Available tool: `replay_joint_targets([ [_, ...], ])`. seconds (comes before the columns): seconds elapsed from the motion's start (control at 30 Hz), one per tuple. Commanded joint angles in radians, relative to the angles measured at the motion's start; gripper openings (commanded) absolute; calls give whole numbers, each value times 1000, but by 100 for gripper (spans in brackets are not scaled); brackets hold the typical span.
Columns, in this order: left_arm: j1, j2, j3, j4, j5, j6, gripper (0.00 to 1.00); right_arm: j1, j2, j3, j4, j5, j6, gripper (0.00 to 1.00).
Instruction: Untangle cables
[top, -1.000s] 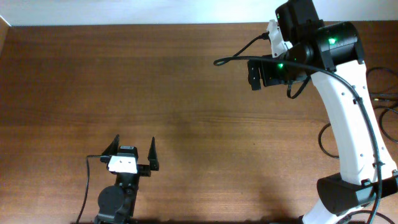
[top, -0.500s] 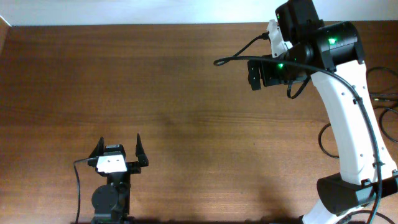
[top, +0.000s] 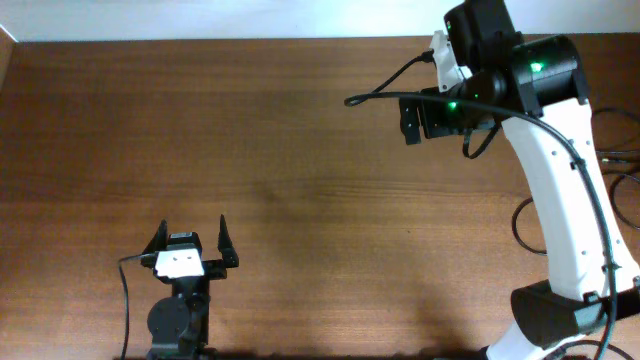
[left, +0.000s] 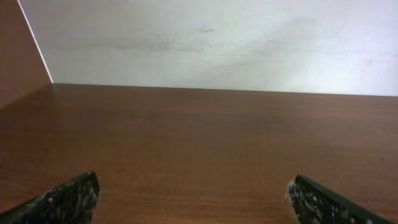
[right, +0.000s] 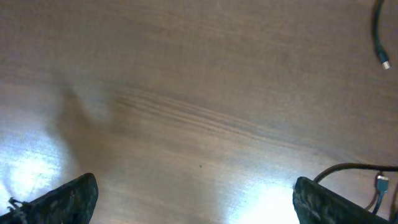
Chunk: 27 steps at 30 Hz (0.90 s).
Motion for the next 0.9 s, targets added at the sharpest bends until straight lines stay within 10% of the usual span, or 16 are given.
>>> replay_joint_targets([
  [0.0, 6, -6, -1, -7, 0, 15, 99, 1, -82, 0, 124, 133, -18, 99],
  [0.17, 6, -6, -1, -7, 0, 15, 99, -3, -141, -72, 463, 141, -187, 99],
  [0.87, 6, -6, -1, -7, 0, 15, 99, -302, -908, -1722, 1854, -28, -195, 99],
])
